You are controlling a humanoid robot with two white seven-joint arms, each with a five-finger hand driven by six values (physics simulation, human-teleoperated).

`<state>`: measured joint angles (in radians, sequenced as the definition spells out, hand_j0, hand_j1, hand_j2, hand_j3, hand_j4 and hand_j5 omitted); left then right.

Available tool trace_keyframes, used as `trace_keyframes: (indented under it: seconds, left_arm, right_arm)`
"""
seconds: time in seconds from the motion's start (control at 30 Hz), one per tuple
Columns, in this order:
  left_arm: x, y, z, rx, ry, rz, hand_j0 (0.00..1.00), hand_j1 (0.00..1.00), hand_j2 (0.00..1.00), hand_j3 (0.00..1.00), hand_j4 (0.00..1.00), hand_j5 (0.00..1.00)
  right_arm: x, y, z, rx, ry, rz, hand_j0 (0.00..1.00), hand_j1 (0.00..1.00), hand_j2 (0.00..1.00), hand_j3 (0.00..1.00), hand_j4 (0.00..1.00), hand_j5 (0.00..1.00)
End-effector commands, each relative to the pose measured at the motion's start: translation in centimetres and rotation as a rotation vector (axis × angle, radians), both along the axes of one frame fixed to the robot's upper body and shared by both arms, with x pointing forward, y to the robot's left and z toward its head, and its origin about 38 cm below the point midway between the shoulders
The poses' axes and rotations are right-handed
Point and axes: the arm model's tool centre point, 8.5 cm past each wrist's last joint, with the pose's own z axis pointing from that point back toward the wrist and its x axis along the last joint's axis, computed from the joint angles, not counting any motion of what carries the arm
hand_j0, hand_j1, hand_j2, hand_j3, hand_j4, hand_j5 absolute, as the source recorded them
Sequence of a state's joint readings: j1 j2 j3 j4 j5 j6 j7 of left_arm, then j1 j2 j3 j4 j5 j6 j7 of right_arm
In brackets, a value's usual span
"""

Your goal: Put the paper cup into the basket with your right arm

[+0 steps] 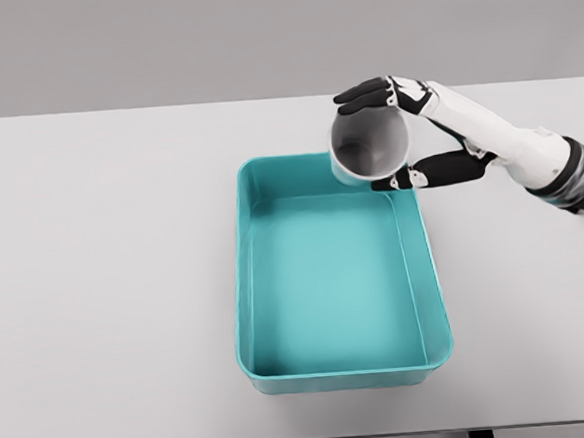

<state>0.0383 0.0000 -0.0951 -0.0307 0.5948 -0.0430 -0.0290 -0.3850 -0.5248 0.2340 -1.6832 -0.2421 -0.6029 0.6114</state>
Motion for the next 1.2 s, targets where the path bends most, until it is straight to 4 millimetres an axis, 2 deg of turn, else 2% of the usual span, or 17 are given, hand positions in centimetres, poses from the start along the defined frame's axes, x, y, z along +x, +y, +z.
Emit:
trace_keyframes:
  seconds: [0.0,0.03,0.13,0.3,0.5,0.7,0.83,0.87,0.9,1.03,1.17]
  left_arm:
    - [0.0,0.0,0.0,0.000,0.000,0.000,1.00,1.00,1.00,1.00,1.00,1.00]
    - [0.0,0.0,0.0,0.000,0.000,0.000,1.00,1.00,1.00,1.00,1.00,1.00]
    - [0.0,0.0,0.0,0.000,0.000,0.000,1.00,1.00,1.00,1.00,1.00,1.00]
    - [0.0,0.0,0.0,0.000,0.000,0.000,1.00,1.00,1.00,1.00,1.00,1.00]
    - [0.0,0.0,0.0,0.000,0.000,0.000,1.00,1.00,1.00,1.00,1.00,1.00]
    - [0.0,0.0,0.0,0.000,0.000,-0.001,1.00,1.00,1.00,1.00,1.00,1.00]
    - [0.0,0.0,0.0,0.000,0.000,0.000,1.00,1.00,1.00,1.00,1.00,1.00]
    - [0.3,0.0,0.0,-0.001,-0.008,0.001,1.00,1.00,1.00,1.00,1.00,1.00]
    - [0.4,0.0,0.0,-0.001,-0.011,0.001,1.00,1.00,1.00,1.00,1.00,1.00]
    - [-0.3,0.0,0.0,0.000,0.005,-0.002,1.00,1.00,1.00,1.00,1.00,1.00]
    - [0.4,0.0,0.0,-0.003,-0.012,-0.001,1.00,1.00,1.00,1.00,1.00,1.00]
  right_arm:
    - [-0.1,0.1,0.1,0.005,-0.007,0.007,0.90,0.90,0.90,0.90,0.90,0.90]
    - [-0.1,0.1,0.2,0.005,-0.009,0.007,0.91,0.91,0.91,0.91,0.91,0.91]
    - [-0.1,0.1,0.2,0.004,-0.011,0.009,1.00,1.00,1.00,1.00,1.00,1.00]
    - [-0.1,0.1,0.4,0.003,-0.017,0.009,1.00,1.00,1.00,1.00,1.00,1.00]
    - [0.2,-0.2,1.6,-0.002,-0.047,0.004,1.00,1.00,1.00,1.00,1.00,1.00]
    - [0.1,-2.2,2.2,-0.052,-0.057,-0.036,1.00,1.00,1.00,1.00,1.00,1.00]
    - [-0.1,-3.0,1.7,-0.084,-0.041,-0.048,1.00,1.00,1.00,1.00,1.00,1.00]
    - [-0.3,-2.8,1.1,-0.087,-0.023,-0.042,1.00,1.00,1.00,1.00,1.00,1.00]
    - [-0.6,-3.8,-0.2,-0.123,0.030,-0.065,1.00,1.00,1.00,1.00,1.00,1.00]
    - [-0.7,-6.8,0.6,-0.235,0.058,-0.129,1.00,1.00,1.00,1.00,1.00,1.00]
    - [-0.2,-7.5,1.8,-0.272,0.060,-0.160,1.00,1.00,1.00,1.00,1.00,1.00]
